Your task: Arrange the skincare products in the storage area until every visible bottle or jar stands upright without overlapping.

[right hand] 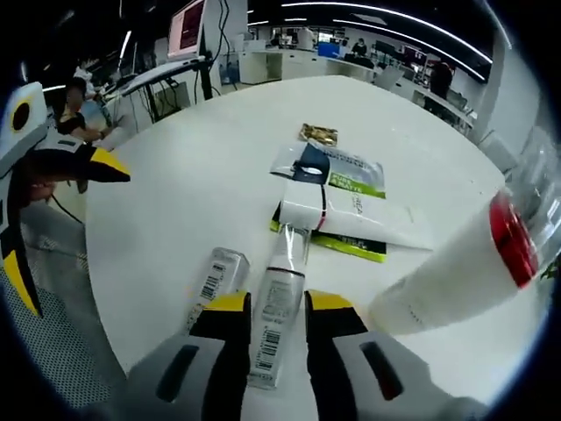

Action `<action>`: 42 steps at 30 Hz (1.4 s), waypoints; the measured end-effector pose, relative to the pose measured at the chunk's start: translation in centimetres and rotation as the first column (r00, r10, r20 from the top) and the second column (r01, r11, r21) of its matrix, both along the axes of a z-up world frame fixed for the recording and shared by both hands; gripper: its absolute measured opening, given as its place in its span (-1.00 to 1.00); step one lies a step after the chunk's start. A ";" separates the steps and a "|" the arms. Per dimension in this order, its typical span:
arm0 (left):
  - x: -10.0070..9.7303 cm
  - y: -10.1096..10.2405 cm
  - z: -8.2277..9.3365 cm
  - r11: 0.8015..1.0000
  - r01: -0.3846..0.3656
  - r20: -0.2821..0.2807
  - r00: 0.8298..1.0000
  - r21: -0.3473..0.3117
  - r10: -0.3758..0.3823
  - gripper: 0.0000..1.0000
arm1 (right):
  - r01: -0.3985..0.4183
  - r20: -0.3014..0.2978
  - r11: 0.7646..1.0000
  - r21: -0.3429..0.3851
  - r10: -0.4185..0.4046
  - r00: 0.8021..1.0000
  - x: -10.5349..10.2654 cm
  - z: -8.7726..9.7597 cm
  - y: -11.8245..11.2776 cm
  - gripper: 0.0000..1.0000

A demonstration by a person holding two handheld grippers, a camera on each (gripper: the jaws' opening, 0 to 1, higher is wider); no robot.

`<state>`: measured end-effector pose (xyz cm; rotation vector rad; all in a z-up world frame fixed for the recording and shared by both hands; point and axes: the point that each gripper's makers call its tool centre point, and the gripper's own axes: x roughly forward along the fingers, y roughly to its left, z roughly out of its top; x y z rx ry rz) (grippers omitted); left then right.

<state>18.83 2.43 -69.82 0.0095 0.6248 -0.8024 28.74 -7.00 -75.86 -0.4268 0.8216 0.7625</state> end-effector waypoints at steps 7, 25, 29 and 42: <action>0.0 0.1 -0.1 1.000 -0.003 -0.009 1.000 0.001 0.003 0.64 | -0.021 0.024 0.999 -0.034 0.022 0.999 -0.5 -0.4 -0.3 -0.59; 0.3 0.2 0.4 0.998 -0.029 -0.023 0.999 -0.051 0.028 0.54 | 0.123 -0.027 0.942 0.312 -0.121 0.992 -1.3 2.4 -0.6 -0.61; 0.2 -0.2 1.0 0.996 -0.011 -0.030 1.000 -0.084 0.009 0.55 | 0.130 -0.001 0.912 0.390 -0.141 0.990 -2.0 5.1 -1.4 -0.61; 0.2 -3.9 6.8 0.975 0.042 0.011 0.999 -0.216 -0.040 0.57 | 0.098 -0.013 0.748 0.656 -0.119 0.993 -4.4 10.3 -1.2 -0.62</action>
